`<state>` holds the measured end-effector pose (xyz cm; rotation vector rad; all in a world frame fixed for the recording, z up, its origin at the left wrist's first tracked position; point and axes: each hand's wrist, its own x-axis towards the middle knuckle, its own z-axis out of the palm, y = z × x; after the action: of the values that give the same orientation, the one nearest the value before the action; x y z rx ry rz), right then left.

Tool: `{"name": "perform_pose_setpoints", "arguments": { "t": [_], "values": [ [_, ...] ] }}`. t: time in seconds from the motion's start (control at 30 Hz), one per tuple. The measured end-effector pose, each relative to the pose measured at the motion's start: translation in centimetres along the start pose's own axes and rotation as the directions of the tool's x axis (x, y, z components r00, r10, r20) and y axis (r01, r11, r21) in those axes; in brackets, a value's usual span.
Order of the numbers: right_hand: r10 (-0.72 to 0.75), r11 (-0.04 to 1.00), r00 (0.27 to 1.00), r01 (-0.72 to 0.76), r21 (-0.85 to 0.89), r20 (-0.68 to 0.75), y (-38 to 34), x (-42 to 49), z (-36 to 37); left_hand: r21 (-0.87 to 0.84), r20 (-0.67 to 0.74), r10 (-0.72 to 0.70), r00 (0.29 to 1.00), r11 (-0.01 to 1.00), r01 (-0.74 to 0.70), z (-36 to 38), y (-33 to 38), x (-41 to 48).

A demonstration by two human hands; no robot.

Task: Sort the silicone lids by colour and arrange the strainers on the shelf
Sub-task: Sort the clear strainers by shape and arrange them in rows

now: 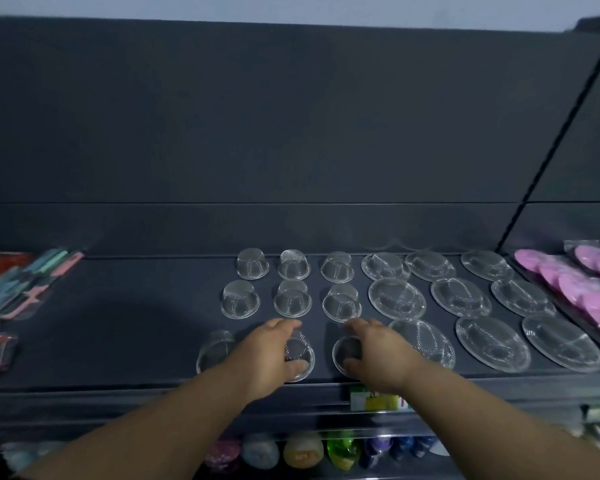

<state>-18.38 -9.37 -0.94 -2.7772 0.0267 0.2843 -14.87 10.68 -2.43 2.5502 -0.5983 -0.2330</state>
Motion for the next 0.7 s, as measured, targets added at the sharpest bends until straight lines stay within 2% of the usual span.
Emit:
{"name": "perform_pose_setpoints", "arguments": {
  "t": [0.17,0.3,0.43,0.7],
  "values": [
    [-0.042,0.994,0.983,0.059,0.088,-0.178,-1.3,1.7,-0.6,-0.039,-0.196,-0.048,0.979,0.998,0.041,-2.3,-1.8,0.7],
    [-0.096,0.989,0.976,0.116,0.095,-0.193,-3.5,3.9,-0.3,-0.007,-0.268,-0.145,0.952,0.989,0.148,-4.7,-4.8,2.1],
    [-0.119,0.986,0.975,0.138,0.090,-0.187,-5.5,6.4,0.1,0.001,-0.222,-0.183,0.958,0.982,0.188,-6.4,-7.5,3.9],
    [-0.046,0.997,0.994,0.052,0.056,-0.103,-7.0,11.2,0.8,-0.091,-0.074,-0.068,0.995,0.994,0.061,-6.5,-10.7,6.4]
  ]
}}
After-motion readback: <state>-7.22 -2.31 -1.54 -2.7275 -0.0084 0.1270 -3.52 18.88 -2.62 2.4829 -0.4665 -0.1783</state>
